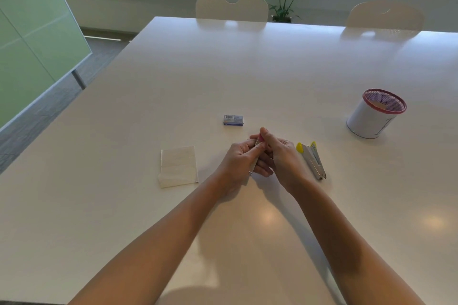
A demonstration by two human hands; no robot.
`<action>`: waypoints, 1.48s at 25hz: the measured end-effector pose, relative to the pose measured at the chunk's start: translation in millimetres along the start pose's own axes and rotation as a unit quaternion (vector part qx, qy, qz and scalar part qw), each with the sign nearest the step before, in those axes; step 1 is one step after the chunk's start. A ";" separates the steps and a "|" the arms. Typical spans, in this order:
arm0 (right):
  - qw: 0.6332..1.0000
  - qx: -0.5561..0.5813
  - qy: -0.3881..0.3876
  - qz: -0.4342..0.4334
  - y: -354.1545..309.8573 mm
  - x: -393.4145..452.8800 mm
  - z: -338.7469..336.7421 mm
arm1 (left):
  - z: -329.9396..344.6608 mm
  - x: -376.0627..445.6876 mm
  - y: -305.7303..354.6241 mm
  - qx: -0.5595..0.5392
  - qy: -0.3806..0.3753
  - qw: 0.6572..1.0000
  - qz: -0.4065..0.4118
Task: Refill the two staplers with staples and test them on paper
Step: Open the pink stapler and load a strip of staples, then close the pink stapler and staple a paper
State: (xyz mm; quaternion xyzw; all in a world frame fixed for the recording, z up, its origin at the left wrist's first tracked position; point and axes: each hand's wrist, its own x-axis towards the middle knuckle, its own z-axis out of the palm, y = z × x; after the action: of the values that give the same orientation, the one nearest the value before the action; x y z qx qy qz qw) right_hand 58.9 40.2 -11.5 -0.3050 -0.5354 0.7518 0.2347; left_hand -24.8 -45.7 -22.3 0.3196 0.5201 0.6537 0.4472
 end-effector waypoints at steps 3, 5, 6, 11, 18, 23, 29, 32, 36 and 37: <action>0.999 -0.040 -0.009 -0.008 -2.2 -2.7 -3.6 | -0.7 0.1 1.2 0.001 -0.006 1.000 -0.006; 0.997 -0.069 -0.004 -0.025 -2.1 -4.6 -5.1 | -0.9 0.3 1.7 -0.004 0.004 1.000 -0.008; 0.996 -0.085 0.010 -0.036 -1.6 -5.6 -5.1 | -1.1 0.0 1.4 -0.006 0.014 1.000 -0.007; 0.967 -0.200 0.101 -0.125 -0.4 -9.1 -4.9 | -1.3 0.8 1.8 0.023 0.046 0.999 0.001; 0.964 -0.225 0.095 -0.106 -2.9 -12.0 -9.2 | -0.5 -5.0 9.2 0.089 0.018 0.995 -0.042; 0.992 -0.079 0.073 -0.058 -13.7 -12.5 -13.4 | -17.0 -14.9 29.5 0.127 -0.001 0.990 -0.061; 0.995 -0.027 0.083 -0.038 -23.6 -14.4 -18.6 | -68.5 -28.3 79.3 0.338 0.072 0.938 -0.015; 0.995 -0.028 0.085 -0.033 -23.5 -13.2 -18.5 | -105.0 -34.5 104.8 0.475 0.093 0.874 -0.050; 0.997 -0.024 0.075 -0.015 -18.3 -11.9 -15.1 | -140.5 -43.3 119.8 0.565 0.038 0.804 -0.178; 0.998 -0.021 0.065 -0.008 -16.6 -11.7 -13.3 | -144.8 -44.3 120.4 0.569 0.026 0.796 -0.205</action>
State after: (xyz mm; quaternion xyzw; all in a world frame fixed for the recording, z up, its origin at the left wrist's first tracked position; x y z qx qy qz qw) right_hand 77.0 46.4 3.5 -0.3536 -0.5368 0.7173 0.2688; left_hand -165.4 -150.5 59.2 0.3851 0.8633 0.1407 0.2943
